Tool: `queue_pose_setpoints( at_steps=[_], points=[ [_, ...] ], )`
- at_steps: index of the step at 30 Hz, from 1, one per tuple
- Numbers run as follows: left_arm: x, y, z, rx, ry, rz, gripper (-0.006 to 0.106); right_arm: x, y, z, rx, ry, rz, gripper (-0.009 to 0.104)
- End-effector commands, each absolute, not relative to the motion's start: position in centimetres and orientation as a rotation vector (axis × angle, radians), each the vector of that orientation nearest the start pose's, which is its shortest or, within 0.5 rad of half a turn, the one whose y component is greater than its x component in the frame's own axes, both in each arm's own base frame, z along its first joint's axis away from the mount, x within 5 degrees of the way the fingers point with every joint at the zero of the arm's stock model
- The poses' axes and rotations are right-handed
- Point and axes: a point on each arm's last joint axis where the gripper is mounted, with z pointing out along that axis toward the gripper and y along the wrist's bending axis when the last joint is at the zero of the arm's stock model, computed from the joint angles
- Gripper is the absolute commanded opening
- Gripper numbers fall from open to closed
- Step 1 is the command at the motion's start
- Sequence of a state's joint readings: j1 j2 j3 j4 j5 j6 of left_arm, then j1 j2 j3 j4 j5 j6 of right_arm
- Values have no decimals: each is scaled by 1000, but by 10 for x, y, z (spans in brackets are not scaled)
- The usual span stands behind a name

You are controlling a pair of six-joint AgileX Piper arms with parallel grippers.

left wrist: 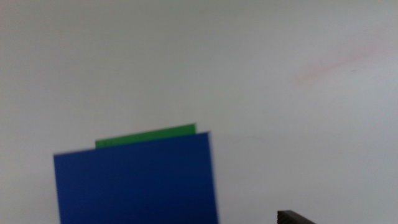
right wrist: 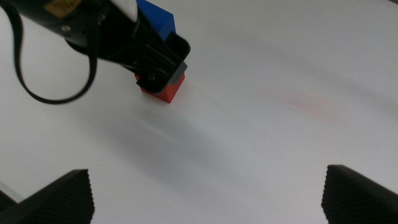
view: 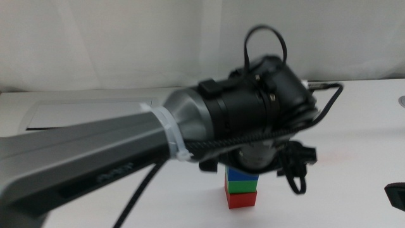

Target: Stack red cubes first, then green, then blue cubes in a specific spot.

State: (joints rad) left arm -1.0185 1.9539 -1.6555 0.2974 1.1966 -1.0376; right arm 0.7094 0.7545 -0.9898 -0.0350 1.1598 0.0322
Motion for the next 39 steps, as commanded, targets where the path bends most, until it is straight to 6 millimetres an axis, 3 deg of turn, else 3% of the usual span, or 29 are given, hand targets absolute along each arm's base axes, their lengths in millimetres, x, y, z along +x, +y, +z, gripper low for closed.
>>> queue_pose_setpoints(
  at_steps=[1, 6, 9, 15, 16, 21, 23, 25, 30, 35, 39],
  points=[
    [235, -330, 281, 132, 2759, -58, 93, 87, 69, 376, -813, 2292, 279, 102],
    [249, -299, 330, 126, 2625, -94, 93, 87, 70, 376, -811, 2286, 279, 102],
    [264, -263, 358, 92, 2570, -99, 93, 88, 70, 376, -810, 2282, 281, 102],
    [288, -164, 413, -2, 2453, -37, 93, 90, 71, 379, -789, 2247, 292, 102],
    [292, -125, 427, -57, 2417, 16, 93, 91, 72, 380, -757, 2232, 301, 102],
    [290, -40, 448, -217, 2386, 102, 93, 97, 70, 384, -660, 2201, 288, 102],
    [285, -15, 450, -322, 2382, 67, 92, 99, 68, 385, -613, 2203, 272, 102],
    [280, 2, 451, -397, 2353, 25, 90, 100, 66, 385, -585, 2205, 244, 102],
    [260, 10, 445, -391, 2317, 15, 86, 102, 61, 385, -528, 2221, 196, 102],
    [236, 9, 420, -363, 2304, 10, 84, 109, 43, 388, -415, 2197, -41, 102],
    [215, 9, 396, -359, 2315, 8, 83, 109, 34, 394, -361, 2199, -133, 101]
  ],
)
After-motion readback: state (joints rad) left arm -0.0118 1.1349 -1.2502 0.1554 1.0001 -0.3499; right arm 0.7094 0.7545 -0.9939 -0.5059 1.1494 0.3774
